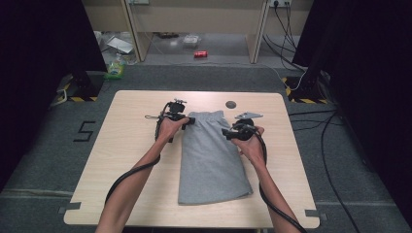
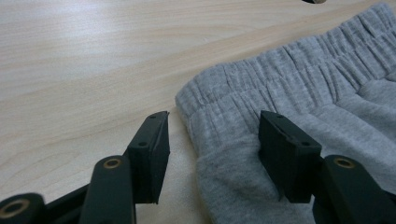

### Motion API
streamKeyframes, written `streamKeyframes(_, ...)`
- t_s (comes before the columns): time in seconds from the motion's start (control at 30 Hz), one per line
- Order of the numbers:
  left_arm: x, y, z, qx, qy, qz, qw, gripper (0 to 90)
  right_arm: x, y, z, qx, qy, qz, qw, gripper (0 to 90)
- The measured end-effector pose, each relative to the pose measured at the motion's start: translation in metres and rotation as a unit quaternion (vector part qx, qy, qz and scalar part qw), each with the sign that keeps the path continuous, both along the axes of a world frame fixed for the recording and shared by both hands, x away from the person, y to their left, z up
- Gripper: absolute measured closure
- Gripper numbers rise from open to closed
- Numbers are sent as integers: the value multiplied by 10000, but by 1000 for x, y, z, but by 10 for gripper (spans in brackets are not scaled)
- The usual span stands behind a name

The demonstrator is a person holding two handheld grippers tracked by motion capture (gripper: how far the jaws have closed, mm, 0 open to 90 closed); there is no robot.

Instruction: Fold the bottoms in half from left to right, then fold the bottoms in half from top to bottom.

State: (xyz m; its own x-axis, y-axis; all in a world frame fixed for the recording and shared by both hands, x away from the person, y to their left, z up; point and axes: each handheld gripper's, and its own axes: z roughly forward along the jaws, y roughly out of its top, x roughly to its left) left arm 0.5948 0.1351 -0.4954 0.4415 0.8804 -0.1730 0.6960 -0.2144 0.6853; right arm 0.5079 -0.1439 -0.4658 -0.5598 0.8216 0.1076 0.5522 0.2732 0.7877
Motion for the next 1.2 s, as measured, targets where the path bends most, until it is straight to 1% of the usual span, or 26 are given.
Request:
streamKeyframes(0.23,2,-1,-2,-16,32,8,10000,426,11,0,2,24,43,-75,10000,423)
streamKeyframes(0.27,2,-1,-3,-17,32,10,10000,427,14,-1,1,10,53,-116,9999,423)
streamKeyframes(0.4,1,-1,-3,-7,22,10,10000,430,19,-1,0,-45,81,-111,9999,423)
streamKeyframes(0.57,0,-1,-3,0,13,6,10000,432,27,-1,-2,21,126,-168,9998,423)
streamKeyframes(0.77,1,-2,-4,1,16,19,10000,428,35,0,-2,-11,134,-200,9997,425)
streamKeyframes(0.9,-1,-1,-3,-5,-7,26,10000,431,44,-3,-4,17,154,-214,9997,429)
streamKeyframes(0.93,-1,-1,-3,6,-5,17,10000,431,44,-3,-4,17,154,-214,9997,429)
streamKeyframes(1.0,-2,-1,-4,2,-13,7,10000,430,47,-4,-6,23,184,-255,9995,431)
streamKeyframes(1.07,-2,-1,-4,-14,-12,15,10000,430,50,-5,-7,14,162,-282,9995,432)
streamKeyframes(1.2,-2,-1,-4,-12,-19,24,10000,434,56,-5,-8,78,234,-373,9990,436)
